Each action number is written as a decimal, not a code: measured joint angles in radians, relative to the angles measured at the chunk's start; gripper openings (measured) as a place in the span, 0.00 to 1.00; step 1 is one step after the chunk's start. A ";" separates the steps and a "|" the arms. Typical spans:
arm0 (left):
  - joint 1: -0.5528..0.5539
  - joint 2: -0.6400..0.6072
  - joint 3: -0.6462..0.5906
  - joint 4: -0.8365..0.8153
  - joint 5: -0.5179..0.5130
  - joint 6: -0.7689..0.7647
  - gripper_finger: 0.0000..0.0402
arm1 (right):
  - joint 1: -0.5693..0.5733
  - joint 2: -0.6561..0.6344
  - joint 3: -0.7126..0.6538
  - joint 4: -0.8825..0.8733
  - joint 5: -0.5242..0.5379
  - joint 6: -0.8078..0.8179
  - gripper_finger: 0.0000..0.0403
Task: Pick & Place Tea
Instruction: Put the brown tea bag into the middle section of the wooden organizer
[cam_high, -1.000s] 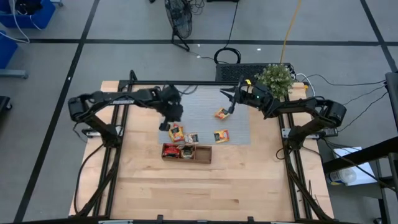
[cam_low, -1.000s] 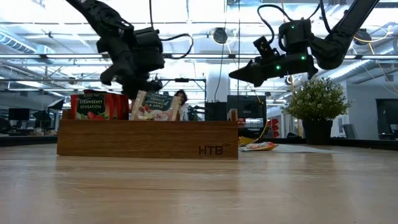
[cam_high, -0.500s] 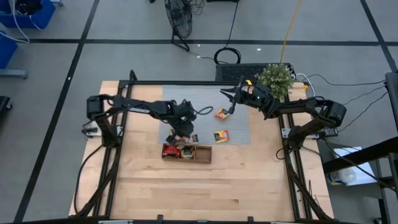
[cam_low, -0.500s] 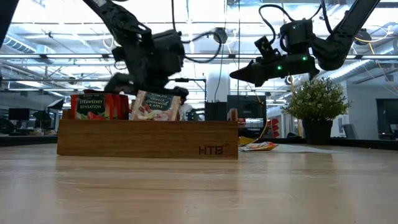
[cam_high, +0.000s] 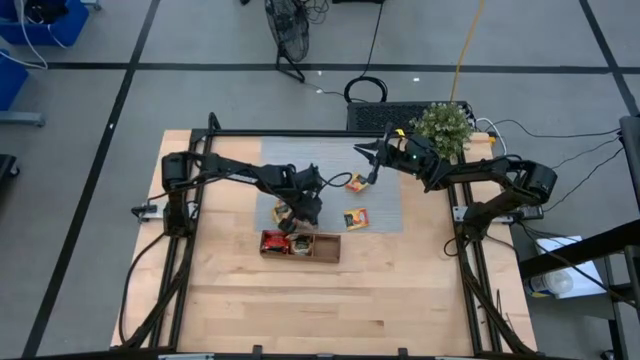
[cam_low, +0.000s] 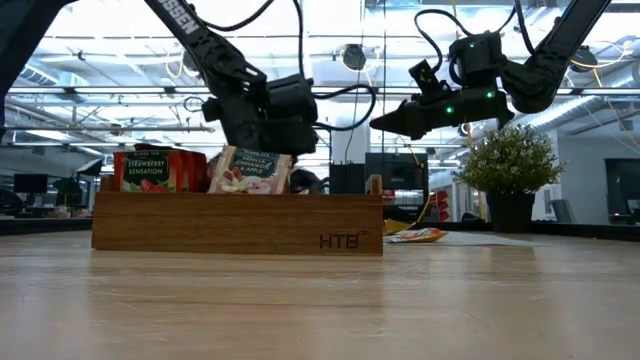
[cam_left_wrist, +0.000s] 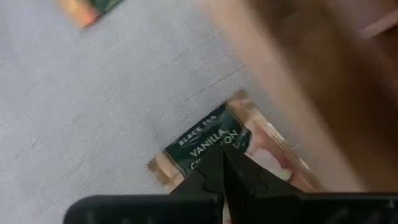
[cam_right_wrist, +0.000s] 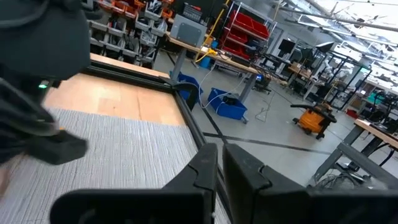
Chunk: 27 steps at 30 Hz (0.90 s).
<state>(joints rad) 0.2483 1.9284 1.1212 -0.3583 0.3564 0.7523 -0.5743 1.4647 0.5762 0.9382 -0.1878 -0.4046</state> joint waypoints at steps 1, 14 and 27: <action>0.001 -0.005 0.003 -0.010 -0.034 -0.006 0.02 | 0.000 0.000 0.000 -0.002 0.000 0.000 0.04; 0.080 -0.053 0.004 -0.056 -0.450 -0.104 0.03 | 0.000 0.000 0.000 -0.008 0.000 -0.001 0.04; 0.054 -0.171 0.004 -0.083 -0.363 -0.488 0.11 | 0.000 0.000 0.000 -0.013 0.001 -0.001 0.04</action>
<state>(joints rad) 0.3028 1.7579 1.1255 -0.4411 -0.0063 0.2642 -0.5739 1.4647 0.5758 0.9254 -0.1871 -0.4053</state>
